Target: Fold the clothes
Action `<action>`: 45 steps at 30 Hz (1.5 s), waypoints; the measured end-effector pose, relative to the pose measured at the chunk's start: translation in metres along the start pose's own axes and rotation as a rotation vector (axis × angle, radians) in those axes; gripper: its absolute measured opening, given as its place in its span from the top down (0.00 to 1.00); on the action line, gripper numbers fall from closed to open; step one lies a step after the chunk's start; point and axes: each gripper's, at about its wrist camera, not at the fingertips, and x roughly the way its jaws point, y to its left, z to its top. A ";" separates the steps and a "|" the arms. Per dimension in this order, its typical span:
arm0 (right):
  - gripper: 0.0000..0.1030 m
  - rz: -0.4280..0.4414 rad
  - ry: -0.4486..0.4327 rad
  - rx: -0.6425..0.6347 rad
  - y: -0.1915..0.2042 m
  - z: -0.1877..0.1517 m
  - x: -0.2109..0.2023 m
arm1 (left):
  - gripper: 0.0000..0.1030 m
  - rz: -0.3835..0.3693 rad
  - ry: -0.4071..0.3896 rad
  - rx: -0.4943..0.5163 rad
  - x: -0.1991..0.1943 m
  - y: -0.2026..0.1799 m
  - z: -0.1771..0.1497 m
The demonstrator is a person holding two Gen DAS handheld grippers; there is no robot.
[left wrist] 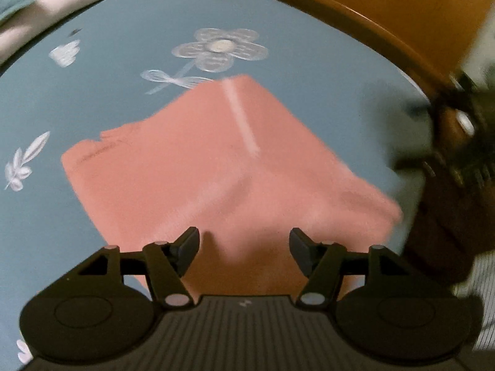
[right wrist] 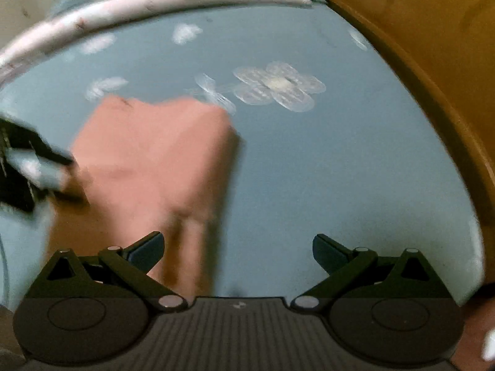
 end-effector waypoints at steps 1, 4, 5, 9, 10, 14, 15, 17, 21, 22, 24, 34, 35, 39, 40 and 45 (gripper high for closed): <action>0.00 0.017 -0.007 -0.014 0.011 0.003 0.004 | 0.36 -0.029 -0.005 0.037 0.000 -0.006 -0.007; 0.00 -0.002 0.005 -0.085 0.042 0.002 0.026 | 0.36 -0.093 -0.026 0.160 0.001 -0.023 -0.028; 0.00 -0.031 0.018 -0.094 0.046 -0.002 0.030 | 0.35 -0.104 -0.032 0.191 0.003 -0.026 -0.035; 0.01 -0.164 0.095 -0.103 0.046 -0.025 0.051 | 0.33 -0.133 -0.007 0.249 0.016 -0.029 -0.062; 0.01 -0.179 0.117 -0.086 0.042 -0.031 0.056 | 0.33 -0.134 0.007 0.250 0.020 -0.027 -0.068; 0.01 -0.164 0.156 0.102 0.019 -0.049 0.053 | 0.33 -0.135 -0.004 0.271 0.014 -0.021 -0.079; 0.01 -0.162 0.145 0.133 0.019 -0.049 0.048 | 0.33 -0.138 -0.009 0.272 0.010 -0.020 -0.080; 0.01 -0.161 0.092 0.131 0.028 -0.044 0.033 | 0.33 -0.166 -0.030 0.252 0.003 -0.017 -0.078; 0.01 -0.182 0.017 0.077 0.042 -0.030 0.031 | 0.32 -0.180 -0.082 0.276 0.005 -0.018 -0.072; 0.01 -0.216 0.025 0.056 0.043 -0.027 0.039 | 0.32 -0.195 -0.083 0.279 0.008 -0.018 -0.073; 0.01 -0.297 0.058 0.017 0.037 -0.028 0.057 | 0.30 -0.260 -0.063 0.257 0.016 -0.013 -0.076; 0.01 -0.236 0.021 0.056 0.041 -0.038 0.027 | 0.28 -0.282 -0.071 0.281 0.003 0.000 -0.085; 0.01 -0.223 0.027 0.040 0.048 -0.041 0.026 | 0.28 -0.284 -0.076 0.289 0.004 -0.001 -0.083; 0.01 -0.228 0.088 0.018 0.056 -0.063 0.038 | 0.28 -0.274 -0.040 0.345 0.018 -0.012 -0.085; 0.01 -0.244 0.114 0.034 0.053 -0.064 0.042 | 0.29 -0.269 -0.035 0.341 0.019 -0.012 -0.086; 0.01 -0.234 0.063 0.102 0.047 -0.051 0.025 | 0.27 -0.263 -0.105 0.259 -0.010 0.003 -0.080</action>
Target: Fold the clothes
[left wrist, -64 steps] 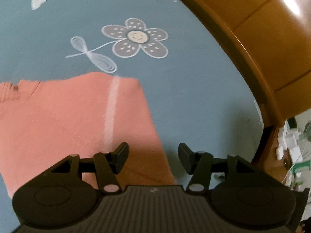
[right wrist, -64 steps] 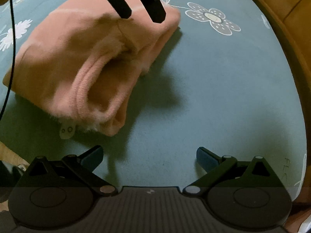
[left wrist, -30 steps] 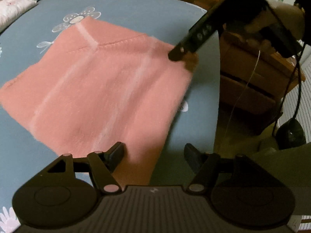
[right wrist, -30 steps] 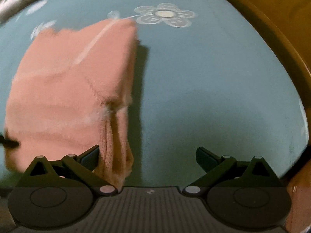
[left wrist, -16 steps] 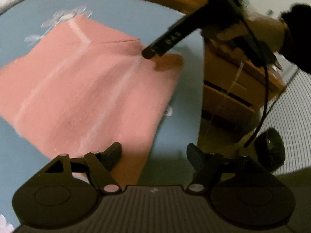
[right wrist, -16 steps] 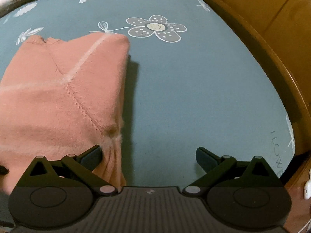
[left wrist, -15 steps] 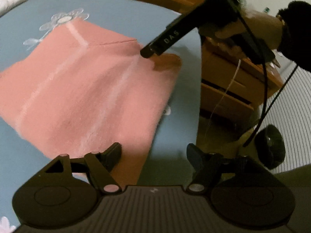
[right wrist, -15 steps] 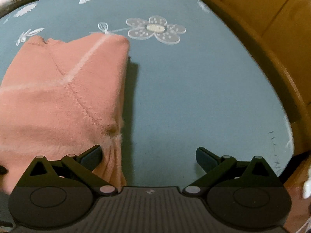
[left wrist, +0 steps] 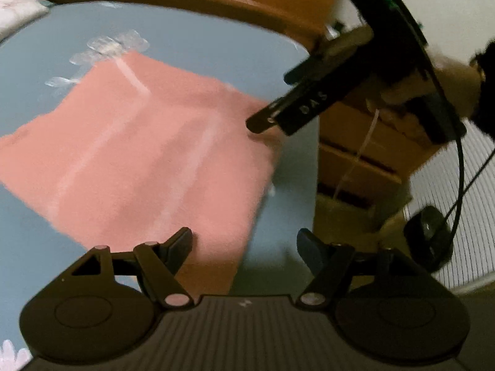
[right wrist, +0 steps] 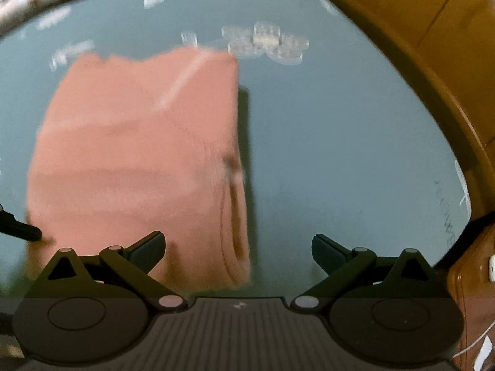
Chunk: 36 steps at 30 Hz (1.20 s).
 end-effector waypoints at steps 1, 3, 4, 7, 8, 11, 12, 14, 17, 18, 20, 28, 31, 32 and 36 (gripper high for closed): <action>0.01 0.016 -0.030 0.000 0.001 0.006 -0.005 | 0.27 0.031 -0.014 0.002 -0.006 0.002 0.003; 0.01 0.077 -0.082 0.003 0.005 0.022 -0.006 | 0.27 0.080 -0.026 -0.001 -0.008 0.008 0.011; 0.01 0.112 -0.100 0.005 0.012 0.033 -0.005 | 0.27 0.101 -0.028 -0.004 -0.008 0.012 0.016; 0.01 0.214 -0.124 -0.005 0.028 0.064 0.004 | 0.27 0.156 -0.018 0.012 0.000 0.018 0.028; 0.01 0.238 -0.128 -0.021 0.033 0.075 0.012 | 0.27 0.178 -0.014 0.036 0.005 0.017 0.031; 0.01 0.304 -0.114 -0.072 0.044 0.109 0.042 | 0.27 0.208 -0.003 0.071 0.026 0.015 0.038; 0.01 0.318 -0.106 -0.081 0.045 0.117 0.051 | 0.27 0.205 0.004 0.045 0.033 0.019 0.039; 0.01 0.357 -0.074 -0.097 0.048 0.127 0.070 | 0.26 0.212 -0.005 -0.018 0.042 0.024 0.038; 0.00 0.385 0.013 -0.119 0.051 0.137 0.109 | 0.19 0.215 -0.014 -0.086 0.050 0.025 0.040; 0.00 0.389 0.036 -0.128 0.051 0.139 0.119 | 0.19 0.216 -0.013 -0.104 0.052 0.025 0.042; 0.00 0.400 0.038 -0.134 0.050 0.142 0.125 | 0.19 0.216 -0.002 -0.134 0.055 0.025 0.043; 0.00 0.471 0.063 -0.110 0.035 0.151 0.138 | 0.17 0.169 0.001 -0.231 0.062 0.037 0.041; 0.00 0.476 0.053 -0.118 0.035 0.151 0.139 | 0.17 0.163 -0.003 -0.247 0.060 0.039 0.038; 0.00 0.475 0.050 -0.116 0.034 0.150 0.138 | 0.16 0.160 -0.007 -0.257 0.060 0.039 0.037; 0.00 0.461 0.033 -0.107 0.035 0.147 0.136 | 0.14 0.152 -0.014 -0.266 0.059 0.035 0.035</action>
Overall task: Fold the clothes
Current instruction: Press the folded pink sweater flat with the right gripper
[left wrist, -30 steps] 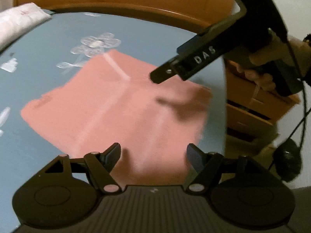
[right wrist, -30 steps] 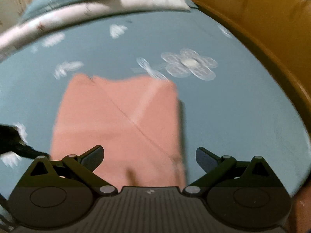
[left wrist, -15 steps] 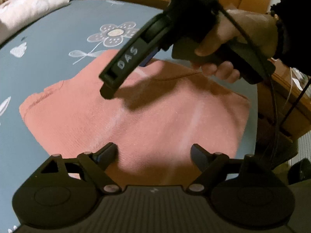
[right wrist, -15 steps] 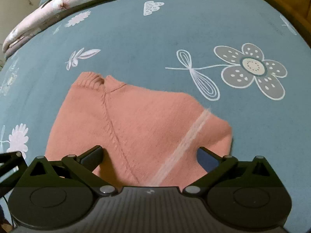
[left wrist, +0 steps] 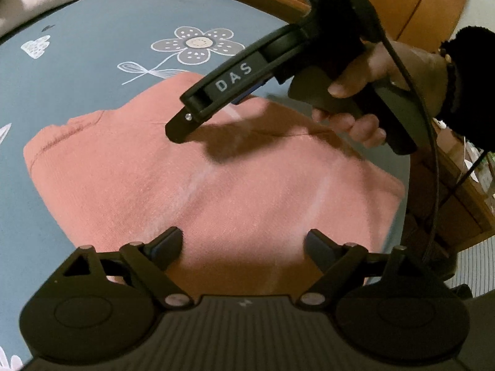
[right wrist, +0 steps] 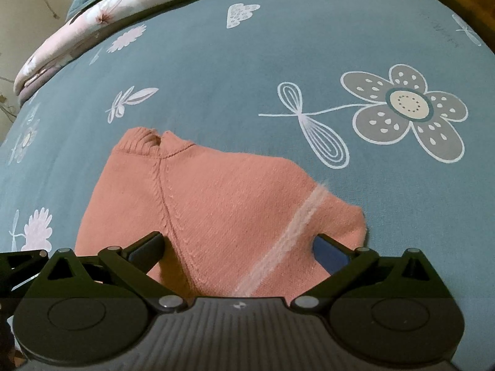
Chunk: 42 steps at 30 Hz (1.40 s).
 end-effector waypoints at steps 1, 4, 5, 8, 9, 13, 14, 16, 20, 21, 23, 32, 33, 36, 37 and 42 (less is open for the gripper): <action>0.00 -0.005 0.000 0.000 0.001 0.000 0.000 | 0.14 -0.008 0.000 0.005 0.000 0.000 -0.001; 0.00 -0.014 0.004 0.008 0.002 0.000 -0.001 | 0.14 -0.032 0.007 0.026 -0.006 0.001 -0.001; 0.00 -0.017 0.005 0.015 0.002 0.001 -0.002 | 0.14 -0.035 0.011 0.032 -0.012 0.001 0.002; 0.00 -0.041 0.017 0.026 0.005 0.004 0.000 | 0.14 0.001 0.009 0.041 -0.035 0.002 0.007; 0.00 -0.053 0.025 0.029 0.008 0.005 -0.001 | 0.14 0.009 0.003 0.039 -0.042 0.004 0.008; 0.00 -0.089 0.017 0.089 0.015 0.005 -0.017 | 0.14 0.036 -0.019 0.003 -0.060 0.035 0.026; 0.00 -0.091 0.006 0.097 0.018 0.002 -0.023 | 0.14 0.053 -0.019 -0.005 -0.065 0.042 0.026; 0.00 -0.091 -0.023 0.102 0.029 -0.010 -0.038 | 0.14 0.092 -0.028 -0.018 -0.070 0.053 0.027; 0.00 -0.043 -0.056 0.054 0.059 -0.044 -0.065 | 0.14 0.102 -0.047 -0.084 -0.066 0.072 0.029; 0.00 -0.030 -0.055 0.046 0.065 -0.052 -0.068 | 0.14 0.094 -0.052 -0.101 -0.064 0.075 0.030; 0.00 -0.035 -0.044 0.039 0.073 -0.069 -0.072 | 0.14 0.069 -0.063 -0.121 -0.063 0.079 0.029; 0.00 -0.128 -0.031 -0.100 0.077 -0.105 -0.065 | 0.14 0.015 -0.057 -0.116 -0.056 0.075 0.025; 0.00 -0.136 -0.028 -0.088 0.078 -0.106 -0.068 | 0.14 0.014 -0.057 -0.111 -0.057 0.075 0.026; 0.00 -0.151 -0.015 -0.081 0.087 -0.115 -0.082 | 0.14 0.015 -0.063 -0.105 -0.059 0.076 0.028; 0.00 -0.136 -0.010 -0.090 0.092 -0.118 -0.086 | 0.14 0.014 -0.067 -0.105 -0.060 0.076 0.030; 0.00 -0.151 0.044 -0.107 0.092 -0.139 -0.086 | 0.14 -0.030 -0.087 -0.100 -0.052 0.072 0.039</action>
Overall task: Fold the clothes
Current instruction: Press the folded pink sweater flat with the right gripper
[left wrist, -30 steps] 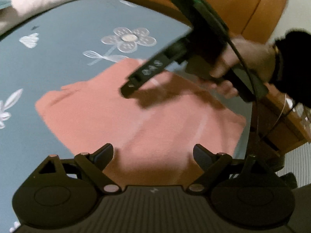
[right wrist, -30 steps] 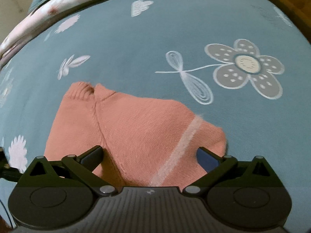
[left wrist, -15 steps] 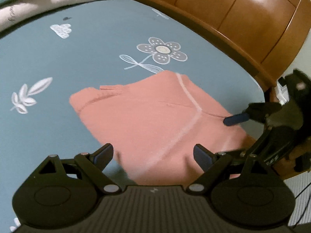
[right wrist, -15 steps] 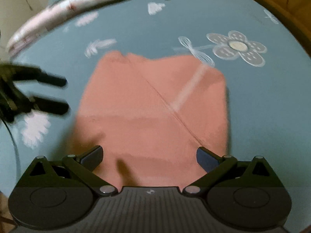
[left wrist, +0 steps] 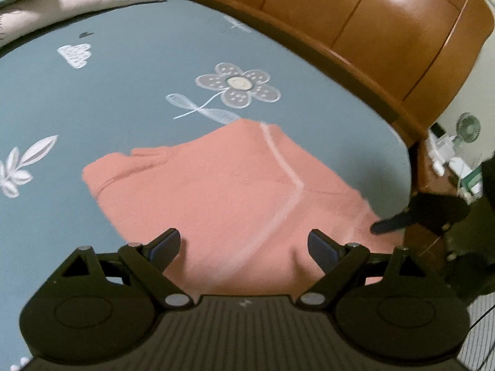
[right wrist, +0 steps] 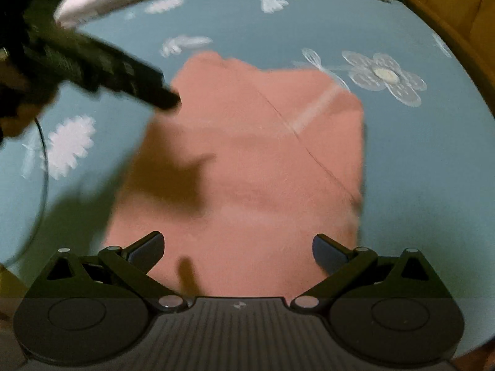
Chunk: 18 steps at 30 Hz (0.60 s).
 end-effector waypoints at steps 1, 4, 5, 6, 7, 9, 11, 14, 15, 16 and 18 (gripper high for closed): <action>0.00 0.000 0.016 0.019 -0.006 -0.006 0.004 | 0.14 0.001 0.005 0.009 0.004 -0.002 0.001; 0.00 0.019 -0.005 0.064 -0.013 -0.015 0.000 | 0.14 0.011 0.002 0.050 0.007 -0.012 0.000; 0.00 0.023 -0.013 0.070 -0.012 -0.015 -0.004 | 0.14 0.000 -0.001 0.063 0.006 -0.016 -0.001; 0.00 0.021 -0.017 0.064 -0.009 -0.015 -0.007 | 0.14 -0.010 0.000 0.074 0.004 -0.021 -0.003; 0.00 0.022 -0.021 0.050 -0.005 -0.015 -0.010 | 0.14 -0.021 0.005 0.084 0.002 -0.025 -0.005; 0.00 0.053 -0.033 0.014 0.002 -0.016 -0.015 | 0.14 -0.040 0.015 0.117 -0.003 -0.036 -0.010; 0.00 0.095 -0.044 -0.021 0.009 -0.017 -0.018 | 0.14 -0.040 0.030 0.150 -0.007 -0.045 -0.016; 0.00 0.178 -0.015 -0.035 0.020 -0.017 -0.004 | 0.14 -0.038 0.060 0.143 -0.007 -0.047 -0.020; 0.00 0.193 0.002 -0.035 0.022 -0.018 0.004 | 0.14 -0.037 0.076 0.131 -0.006 -0.046 -0.021; 0.00 0.189 0.020 -0.038 0.023 -0.021 0.010 | 0.14 -0.036 0.086 0.124 -0.005 -0.045 -0.022; 0.00 0.150 0.050 -0.060 0.023 -0.025 0.019 | 0.14 -0.044 0.085 0.142 -0.010 -0.046 -0.024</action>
